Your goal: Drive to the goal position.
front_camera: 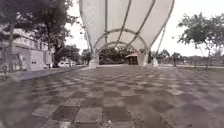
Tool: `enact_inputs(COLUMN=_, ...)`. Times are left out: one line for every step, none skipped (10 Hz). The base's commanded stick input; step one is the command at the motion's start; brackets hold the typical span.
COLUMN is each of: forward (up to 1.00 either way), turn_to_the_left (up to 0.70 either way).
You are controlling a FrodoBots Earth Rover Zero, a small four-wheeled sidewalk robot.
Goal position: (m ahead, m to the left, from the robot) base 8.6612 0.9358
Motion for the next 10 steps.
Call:
enact_inputs(forward=1.00, turn_to_the_left=0.00)
enact_inputs(forward=1.00, turn_to_the_left=0.00)
enact_inputs(forward=1.00, turn_to_the_left=0.00)
enact_inputs(forward=1.00, turn_to_the_left=0.00)
enact_inputs(forward=1.00, turn_to_the_left=0.00)
enact_inputs(forward=1.00, turn_to_the_left=0.00)
enact_inputs(forward=1.00, turn_to_the_left=0.00)
enact_inputs(forward=1.00, turn_to_the_left=0.00)
enact_inputs(forward=1.00, turn_to_the_left=0.00)
enact_inputs(forward=1.00, turn_to_the_left=0.00)
